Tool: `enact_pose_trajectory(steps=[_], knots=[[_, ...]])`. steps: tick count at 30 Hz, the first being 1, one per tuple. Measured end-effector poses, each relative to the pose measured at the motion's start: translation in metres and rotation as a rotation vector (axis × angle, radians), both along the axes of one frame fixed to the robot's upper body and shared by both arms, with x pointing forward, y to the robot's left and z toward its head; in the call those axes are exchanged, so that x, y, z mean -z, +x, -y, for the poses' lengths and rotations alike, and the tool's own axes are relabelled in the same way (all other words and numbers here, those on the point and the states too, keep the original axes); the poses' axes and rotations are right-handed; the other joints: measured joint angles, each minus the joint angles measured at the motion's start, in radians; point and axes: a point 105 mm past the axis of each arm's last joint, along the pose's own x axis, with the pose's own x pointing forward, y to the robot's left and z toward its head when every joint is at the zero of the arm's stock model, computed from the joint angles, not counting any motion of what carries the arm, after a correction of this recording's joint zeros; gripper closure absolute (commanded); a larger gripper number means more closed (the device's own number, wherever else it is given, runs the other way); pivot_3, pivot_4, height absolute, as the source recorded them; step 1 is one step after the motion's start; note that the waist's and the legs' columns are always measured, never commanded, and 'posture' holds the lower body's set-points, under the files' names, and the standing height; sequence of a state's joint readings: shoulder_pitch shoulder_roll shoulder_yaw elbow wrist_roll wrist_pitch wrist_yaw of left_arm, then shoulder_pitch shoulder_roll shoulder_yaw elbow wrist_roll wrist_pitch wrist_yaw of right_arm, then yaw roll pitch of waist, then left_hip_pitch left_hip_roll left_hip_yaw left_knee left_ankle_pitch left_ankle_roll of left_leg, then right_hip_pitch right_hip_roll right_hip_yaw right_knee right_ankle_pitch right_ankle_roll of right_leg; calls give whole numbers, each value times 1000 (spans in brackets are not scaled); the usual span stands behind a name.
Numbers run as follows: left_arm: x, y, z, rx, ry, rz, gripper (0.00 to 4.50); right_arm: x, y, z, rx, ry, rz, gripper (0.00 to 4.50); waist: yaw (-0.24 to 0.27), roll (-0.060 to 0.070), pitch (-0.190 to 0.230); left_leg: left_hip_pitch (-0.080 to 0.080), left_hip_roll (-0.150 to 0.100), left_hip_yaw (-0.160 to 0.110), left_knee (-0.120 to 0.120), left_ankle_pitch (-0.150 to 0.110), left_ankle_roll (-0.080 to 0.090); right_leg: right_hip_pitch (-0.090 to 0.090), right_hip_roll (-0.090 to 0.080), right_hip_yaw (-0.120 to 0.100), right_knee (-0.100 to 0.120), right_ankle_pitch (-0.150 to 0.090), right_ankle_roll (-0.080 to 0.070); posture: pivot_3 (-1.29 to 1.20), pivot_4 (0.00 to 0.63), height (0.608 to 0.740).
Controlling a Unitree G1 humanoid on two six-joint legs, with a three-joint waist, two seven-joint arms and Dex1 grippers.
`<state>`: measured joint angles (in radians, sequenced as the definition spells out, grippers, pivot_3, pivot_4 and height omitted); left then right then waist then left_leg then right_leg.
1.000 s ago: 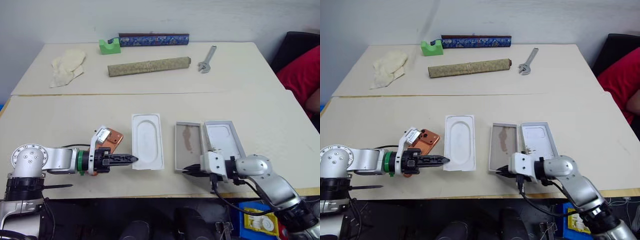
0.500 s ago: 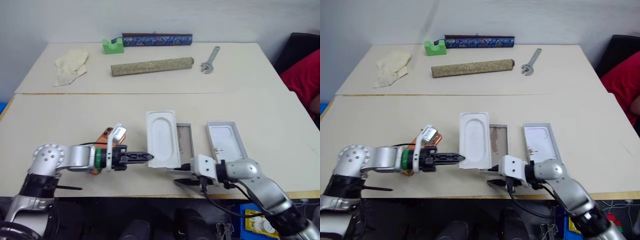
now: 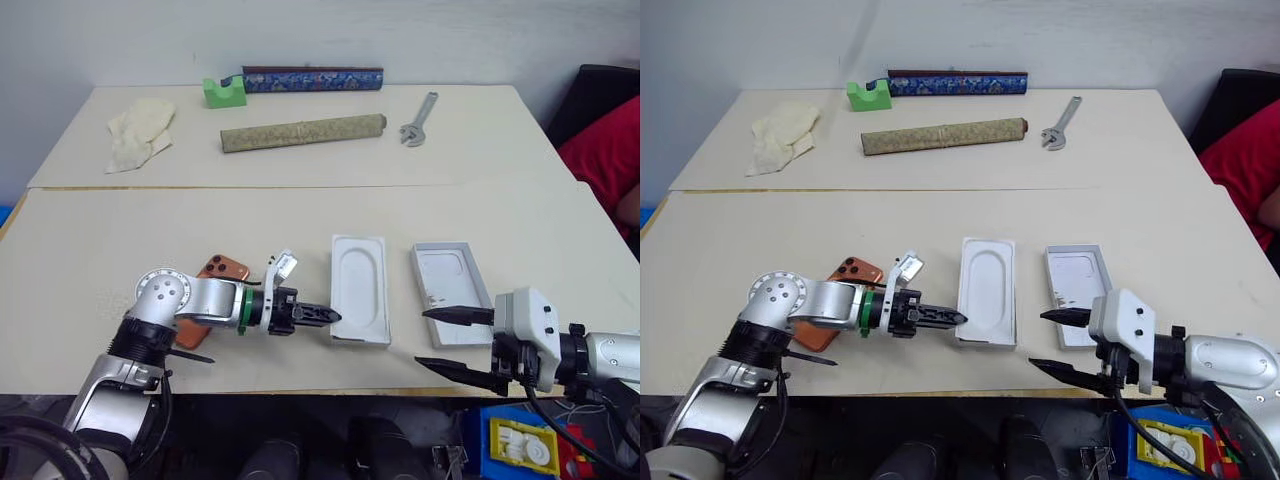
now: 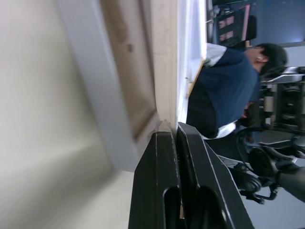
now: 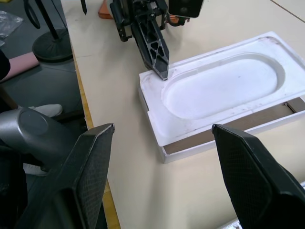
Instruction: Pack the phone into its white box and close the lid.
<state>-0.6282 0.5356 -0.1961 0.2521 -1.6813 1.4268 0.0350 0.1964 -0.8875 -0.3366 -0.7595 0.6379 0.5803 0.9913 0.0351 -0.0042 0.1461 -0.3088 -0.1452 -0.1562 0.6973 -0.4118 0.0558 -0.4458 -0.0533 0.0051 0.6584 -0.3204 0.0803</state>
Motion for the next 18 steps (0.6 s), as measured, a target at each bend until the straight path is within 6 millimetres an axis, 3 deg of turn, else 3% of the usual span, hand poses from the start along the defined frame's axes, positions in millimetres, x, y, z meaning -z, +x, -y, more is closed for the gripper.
enact_pose_trajectory(steps=[2,5,13,17,18], knots=[[2,-2,2,25,16,0,4500,0,0,-1,8,0,3,1165,3,0,0,0,0,0,0,0,0,0,0,0,0,0,0,0,150,740],[1,-1,3,32,11,10,3865,2,1,-3,13,2,0,1086,9,0,0,0,0,0,0,0,0,0,0,0,0,0,0,0,150,740],[-20,8,1,1,-92,50,1425,1,9,-16,-28,13,21,1086,15,-1,1,0,0,0,0,0,0,0,0,0,-1,0,0,0,150,740],[-34,5,-8,3,-132,122,145,-2,27,-26,-28,17,60,1086,10,-2,1,0,0,0,0,0,0,0,0,0,-1,0,0,0,150,740],[-38,2,-14,10,-120,186,33,-3,36,-29,-14,18,77,1086,3,-3,2,0,0,0,0,0,0,-1,0,0,0,0,0,0,150,740]])
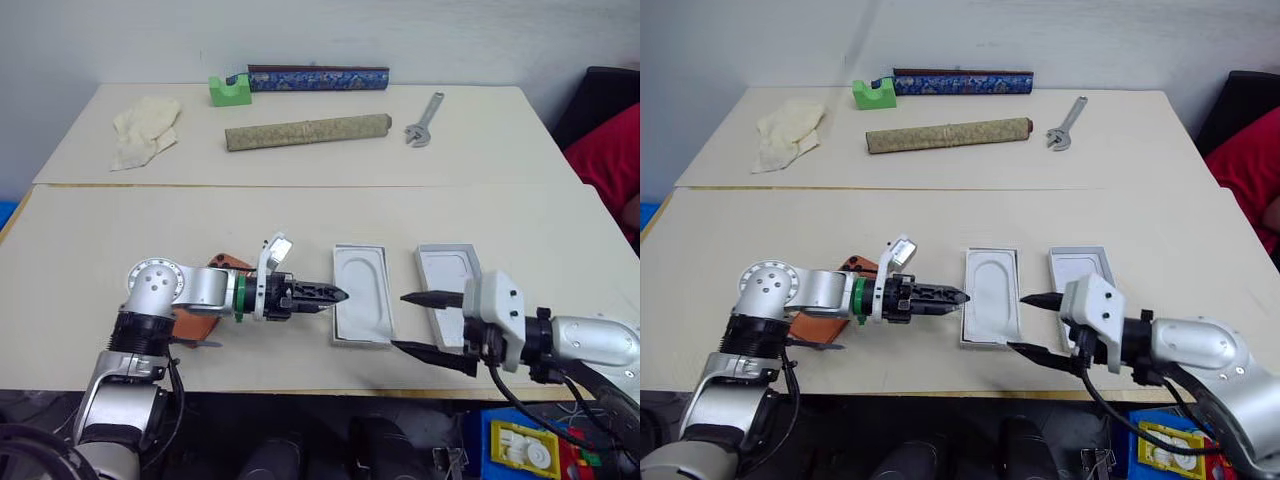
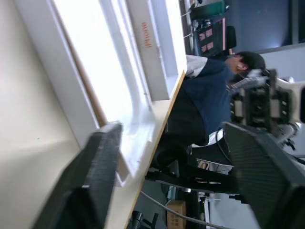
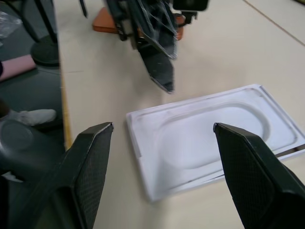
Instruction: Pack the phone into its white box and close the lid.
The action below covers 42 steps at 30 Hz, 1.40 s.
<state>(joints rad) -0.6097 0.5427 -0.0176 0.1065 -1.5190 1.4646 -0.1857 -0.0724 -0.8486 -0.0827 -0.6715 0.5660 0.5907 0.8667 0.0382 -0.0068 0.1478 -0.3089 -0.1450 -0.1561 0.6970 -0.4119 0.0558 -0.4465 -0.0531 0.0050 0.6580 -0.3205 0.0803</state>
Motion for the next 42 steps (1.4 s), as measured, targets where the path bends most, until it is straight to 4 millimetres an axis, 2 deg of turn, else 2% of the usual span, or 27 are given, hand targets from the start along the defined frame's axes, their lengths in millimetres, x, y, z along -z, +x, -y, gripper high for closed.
enact_pose_trajectory(steps=[2,4,8,11,14,17,20,22,28,31,33,34,36,37,39,42], knots=[[-6,-5,-13,-7,72,207,0,-1,17,-5,29,-7,23,1454,-13,0,0,0,1,0,-1,0,0,0,0,0,-1,0,0,0,150,740],[-11,-10,-27,39,157,575,0,5,38,-14,64,-34,20,1968,-17,6,2,1,1,2,-4,0,-1,2,-1,-1,-4,0,-1,0,150,740],[-9,-20,-31,129,133,864,0,16,61,-38,49,-79,20,3300,-11,6,3,1,2,0,-5,0,-1,2,-1,-3,-5,1,-2,0,150,740],[-8,-21,-34,154,141,985,0,29,75,-48,63,-133,20,4378,0,6,3,-2,2,-1,-5,0,-1,1,-1,-4,-7,1,-1,0,150,740],[-10,-19,-35,139,141,1034,0,45,92,-51,92,-202,43,4450,-2,6,3,-3,1,-1,-5,1,-1,1,-1,-4,-9,1,-1,0,150,740],[-12,-16,-37,109,142,1054,0,50,113,-52,131,-250,121,4450,-14,6,3,-4,1,-1,-4,1,-1,0,-1,-5,-10,1,-1,0,150,740],[-11,-15,-37,105,148,1056,0,47,128,-49,163,-272,187,4450,-18,6,3,-4,2,-1,-4,1,-1,0,-1,-5,-9,2,-1,0,150,740],[-10,-15,-39,98,154,1049,0,47,130,-50,161,-264,194,4450,-18,6,3,-4,2,-2,-4,1,-1,0,0,-6,-8,2,-1,0,150,740],[-6,-15,-48,69,168,969,0,47,113,-52,105,-215,111,4450,-18,6,3,-4,2,-2,-3,1,-1,0,0,-5,-8,2,-1,0,150,740],[-8,-17,-62,46,168,837,0,29,103,-65,67,-106,65,4450,-24,6,4,-5,2,-2,-3,1,-1,-2,0,-5,-6,2,-1,0,150,740],[-11,-16,-94,-6,185,658,0,6,89,-84,-22,-26,53,4450,-37,7,4,-5,3,-2,-4,1,-1,-3,2,-4,-4,1,-2,0,150,740],[-12,-15,-107,-34,199,611,0,0,84,-91,-58,-9,56,4450,-40,7,4,-5,3,-2,-4,1,-1,-3,2,-4,-5,1,-2,0,150,740],[-18,-14,-150,-118,245,462,0,-7,67,-112,-178,-9,51,4450,-47,6,4,-4,6,-2,-6,0,-1,-3,6,-3,-4,2,-5,0,150,740],[-21,-15,-170,-165,272,404,0,-2,60,-122,-233,-26,39,4450,-49,6,4,-4,6,-2,-7,0,-1,-3,6,-4,-4,2,-5,0,150,740],[-25,-16,-195,-222,312,344,0,12,54,-137,-297,-61,0,4450,-52,7,5,-3,6,-2,-9,0,-1,-3,6,-3,-4,2,-5,0,150,740],[-14,-16,-225,-293,404,232,0,38,57,-158,-335,-132,-45,4450,-51,7,5,-3,4,-3,-8,0,-1,-5,5,-4,-1,3,-6,0,150,740]])
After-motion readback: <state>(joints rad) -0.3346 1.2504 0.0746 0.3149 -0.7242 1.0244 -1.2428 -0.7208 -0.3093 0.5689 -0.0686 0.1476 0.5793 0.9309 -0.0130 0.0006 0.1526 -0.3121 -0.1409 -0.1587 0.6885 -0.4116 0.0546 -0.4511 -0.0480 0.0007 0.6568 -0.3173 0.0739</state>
